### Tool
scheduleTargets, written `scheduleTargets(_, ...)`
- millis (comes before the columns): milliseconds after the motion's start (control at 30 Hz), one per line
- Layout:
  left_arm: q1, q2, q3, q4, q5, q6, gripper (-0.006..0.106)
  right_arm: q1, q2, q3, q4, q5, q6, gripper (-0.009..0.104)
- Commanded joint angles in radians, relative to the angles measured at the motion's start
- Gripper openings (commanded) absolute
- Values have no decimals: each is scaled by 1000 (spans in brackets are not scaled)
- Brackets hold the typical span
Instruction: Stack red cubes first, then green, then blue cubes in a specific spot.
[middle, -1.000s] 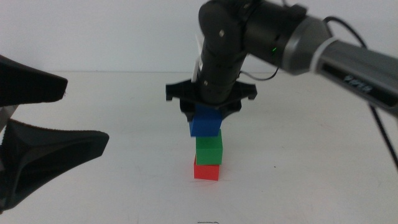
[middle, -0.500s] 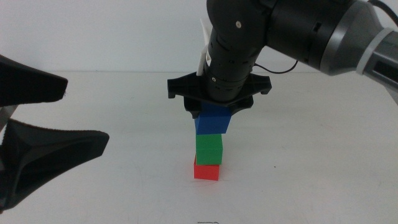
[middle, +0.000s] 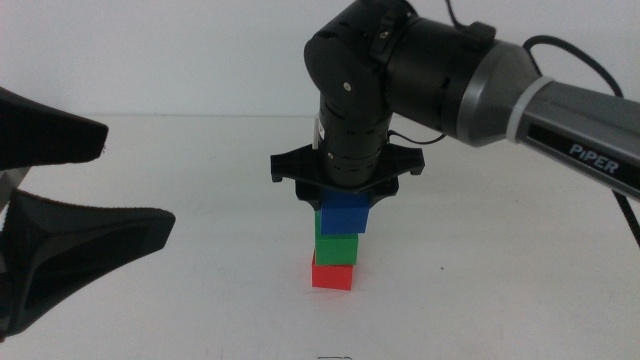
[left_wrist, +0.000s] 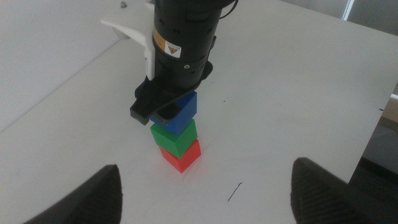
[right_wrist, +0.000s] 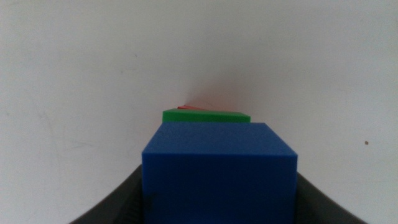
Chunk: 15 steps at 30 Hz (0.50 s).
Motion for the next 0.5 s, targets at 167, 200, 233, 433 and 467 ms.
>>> scheduleTargets(167,-1,-1,-22,-51,-59,-1,92,0,-35,-28,-31,-1,30,-1)
scheduleTargets(200,-1,-1,-22,-51,-59,-1,92,0,-35,-28,-31,-1,32,-1)
scheduleTargets(233,-1,-1,-22,-51,-59,-1,92,0,-35,-28,-31,-1,32,-1)
scheduleTargets(433,-1,-1,-22,-51,-59,-1,92,0,-17,-28,-25,-17,32,-1)
scheduleTargets(467,-1,-1,-22,-51,-59,-1,92,0,-15,-28,-23,-22,32,-1)
